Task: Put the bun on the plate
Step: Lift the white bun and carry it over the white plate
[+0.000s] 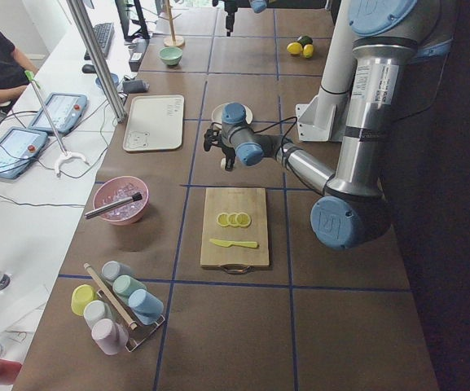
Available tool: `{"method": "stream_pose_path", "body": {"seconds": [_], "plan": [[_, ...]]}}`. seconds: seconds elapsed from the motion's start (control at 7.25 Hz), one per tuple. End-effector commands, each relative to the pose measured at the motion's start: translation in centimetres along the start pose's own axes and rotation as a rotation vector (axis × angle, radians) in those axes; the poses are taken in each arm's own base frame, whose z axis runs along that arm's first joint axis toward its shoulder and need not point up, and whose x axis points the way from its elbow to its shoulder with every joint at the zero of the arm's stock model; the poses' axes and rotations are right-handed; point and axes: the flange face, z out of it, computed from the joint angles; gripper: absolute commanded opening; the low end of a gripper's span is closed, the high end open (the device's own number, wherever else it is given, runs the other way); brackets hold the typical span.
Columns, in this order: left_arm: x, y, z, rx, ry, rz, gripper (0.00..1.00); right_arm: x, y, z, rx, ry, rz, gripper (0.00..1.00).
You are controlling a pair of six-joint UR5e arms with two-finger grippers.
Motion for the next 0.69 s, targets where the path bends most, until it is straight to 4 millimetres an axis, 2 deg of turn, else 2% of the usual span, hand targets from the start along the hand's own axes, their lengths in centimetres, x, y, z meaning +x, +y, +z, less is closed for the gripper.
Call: {"method": "stream_pose_path", "body": {"seconds": [0.0, 0.14, 0.28, 0.41, 0.55], "plan": [[11.9, 1.9, 2.8, -0.017, 0.094, -0.091, 0.46, 0.3, 0.2, 0.1, -0.002, 0.003, 0.003, 1.00], [16.7, 0.7, 3.6, 0.007, 0.123, -0.135, 0.46, 0.3, 0.2, 0.1, -0.003, 0.003, 0.003, 1.00], [21.0, -0.1, 5.2, 0.029, 0.130, -0.176, 0.47, 0.4, 0.2, 0.1, -0.003, 0.003, 0.005, 1.00], [24.1, -1.1, 6.8, 0.073, 0.118, -0.188, 0.48, 0.3, 0.2, 0.1, -0.003, 0.003, 0.003, 1.00], [25.9, -1.3, 6.6, 0.071, 0.090, -0.205, 0.48, 0.3, 0.2, 0.1, -0.004, 0.003, 0.003, 1.00]]}}
